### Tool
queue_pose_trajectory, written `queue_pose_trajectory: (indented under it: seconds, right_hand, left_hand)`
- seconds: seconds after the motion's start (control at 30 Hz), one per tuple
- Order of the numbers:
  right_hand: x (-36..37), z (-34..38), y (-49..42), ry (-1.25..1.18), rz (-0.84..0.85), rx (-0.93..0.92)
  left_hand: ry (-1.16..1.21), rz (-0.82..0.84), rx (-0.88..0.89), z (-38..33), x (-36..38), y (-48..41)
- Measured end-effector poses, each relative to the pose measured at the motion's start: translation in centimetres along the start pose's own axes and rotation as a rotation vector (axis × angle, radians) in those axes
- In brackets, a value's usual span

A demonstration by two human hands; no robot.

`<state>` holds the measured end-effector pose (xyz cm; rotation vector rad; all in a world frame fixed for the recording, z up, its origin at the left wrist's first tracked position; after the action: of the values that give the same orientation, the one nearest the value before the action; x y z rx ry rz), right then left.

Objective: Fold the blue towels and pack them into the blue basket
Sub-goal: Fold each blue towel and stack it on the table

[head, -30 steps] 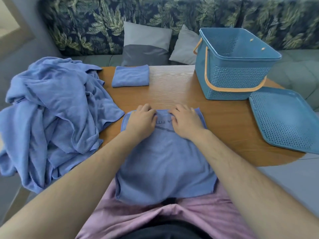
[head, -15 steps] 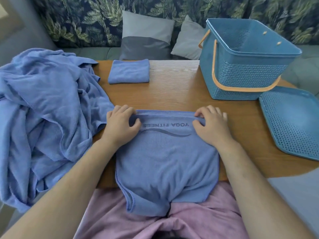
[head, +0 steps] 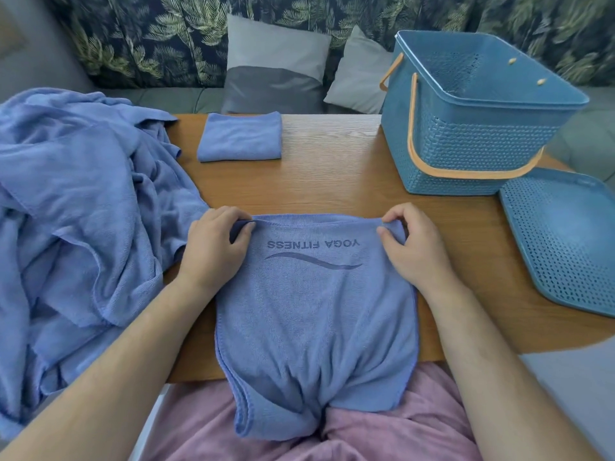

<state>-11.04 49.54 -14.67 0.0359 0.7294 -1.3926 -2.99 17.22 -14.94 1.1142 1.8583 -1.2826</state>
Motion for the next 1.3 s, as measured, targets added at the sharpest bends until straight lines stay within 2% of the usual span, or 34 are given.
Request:
queue_pose_trajectory:
  seconds: [0.13, 0.33, 0.63, 0.73, 0.83, 0.97, 1.1, 1.3]
  right_hand:
    - [0.0, -0.7, -0.4, -0.020, -0.019, 0.097]
    - [0.1, -0.7, -0.7, 0.168, -0.058, 0.075]
    - [1.0, -1.0, -0.7, 0.249, 0.022, 0.077]
    - [0.9, -0.8, -0.9, 0.336, -0.005, -0.004]
    - [0.6, -0.2, -0.8, 0.228, -0.035, -0.041]
    - [-0.2, -0.7, -0.8, 0.016, -0.087, 0.078]
    - [-0.7, -1.7, -0.9, -0.115, -0.141, 0.202]
    - [-0.9, -2.0, -0.8, -0.209, -0.182, 0.235]
  left_hand:
    - [-0.005, -0.035, -0.017, 0.0, -0.4, -0.1]
    - [0.002, -0.029, -0.114, 0.3, -0.4, -0.2]
    - [-0.052, -0.012, -0.114, 0.5, 0.0, -0.1]
    - [-0.073, -0.033, -0.098, 0.1, -0.3, -0.2]
    - [0.035, -0.038, -0.082, -0.3, -0.6, -0.1]
    - [0.216, -0.008, -0.123, -0.2, -0.8, 0.0]
    - [0.239, 0.005, -0.195, 0.6, -0.8, 0.1]
    - [0.339, 0.010, -0.309, 1.6, -0.8, 0.3]
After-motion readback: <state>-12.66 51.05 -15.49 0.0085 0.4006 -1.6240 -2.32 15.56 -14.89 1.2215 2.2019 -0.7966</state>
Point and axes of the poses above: each hand's wrist, its own y-axis away from the middle knuckle, its own x-axis out of the palm, z = x × y, the point moved 5 cm from there along -y, towards the middle knuckle, and after that the axes turned 10 degrees about -y, right-handed, at the moved point
